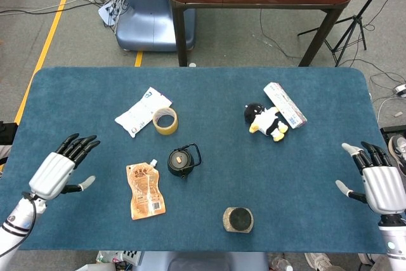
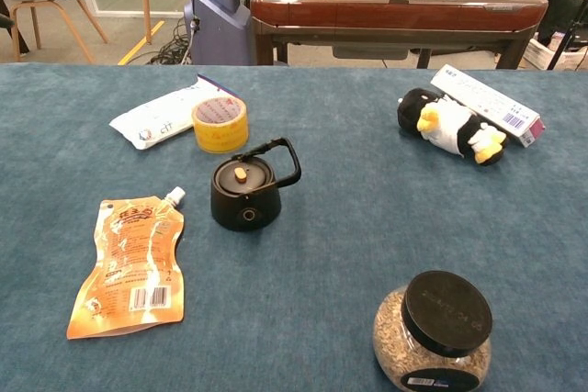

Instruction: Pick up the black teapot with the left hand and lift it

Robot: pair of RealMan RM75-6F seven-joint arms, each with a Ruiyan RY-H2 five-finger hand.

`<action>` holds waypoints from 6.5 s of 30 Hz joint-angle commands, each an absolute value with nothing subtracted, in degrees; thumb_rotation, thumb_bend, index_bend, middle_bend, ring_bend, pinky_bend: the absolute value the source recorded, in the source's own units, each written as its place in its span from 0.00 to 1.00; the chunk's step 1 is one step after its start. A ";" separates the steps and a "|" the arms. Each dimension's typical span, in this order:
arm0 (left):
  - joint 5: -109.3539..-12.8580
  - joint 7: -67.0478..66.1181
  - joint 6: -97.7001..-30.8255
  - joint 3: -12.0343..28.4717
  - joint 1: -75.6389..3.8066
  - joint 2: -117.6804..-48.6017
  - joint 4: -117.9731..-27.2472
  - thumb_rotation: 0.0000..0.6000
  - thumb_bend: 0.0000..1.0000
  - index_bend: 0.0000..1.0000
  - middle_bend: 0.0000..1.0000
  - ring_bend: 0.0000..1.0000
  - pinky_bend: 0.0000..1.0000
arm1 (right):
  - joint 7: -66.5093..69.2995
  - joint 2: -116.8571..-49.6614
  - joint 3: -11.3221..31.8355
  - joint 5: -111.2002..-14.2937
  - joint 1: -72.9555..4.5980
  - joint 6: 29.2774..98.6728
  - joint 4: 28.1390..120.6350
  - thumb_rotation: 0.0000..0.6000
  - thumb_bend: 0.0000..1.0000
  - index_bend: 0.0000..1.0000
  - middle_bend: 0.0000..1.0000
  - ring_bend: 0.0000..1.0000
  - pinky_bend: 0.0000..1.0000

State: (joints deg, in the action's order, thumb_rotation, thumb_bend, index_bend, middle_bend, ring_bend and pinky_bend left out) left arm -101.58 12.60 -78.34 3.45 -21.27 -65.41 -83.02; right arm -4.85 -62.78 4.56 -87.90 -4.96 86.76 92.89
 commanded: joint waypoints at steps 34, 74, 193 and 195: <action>-98.89 14.13 -54.46 4.31 -45.91 -75.38 -80.95 0.39 0.26 0.05 0.03 0.04 0.00 | -7.40 -63.15 4.53 -84.61 -5.71 83.43 93.60 1.00 0.19 0.19 0.27 0.13 0.14; -84.68 -0.78 -40.68 7.53 -58.50 -88.23 -77.91 0.23 0.26 0.14 0.08 0.00 0.00 | -4.34 -63.05 3.37 -84.13 -3.57 84.80 91.63 1.00 0.19 0.19 0.27 0.13 0.14; -62.04 -31.48 -43.40 -0.98 -47.94 -67.53 -97.72 0.00 0.18 0.33 0.32 0.12 0.00 | -0.12 -64.33 2.62 -87.48 -2.14 87.02 88.70 1.00 0.19 0.19 0.27 0.13 0.14; -61.55 -32.23 -43.53 -1.33 -48.10 -67.20 -98.63 0.00 0.18 0.34 0.32 0.12 0.00 | 0.02 -64.34 2.65 -87.50 -2.13 87.07 88.61 1.00 0.19 0.19 0.27 0.13 0.14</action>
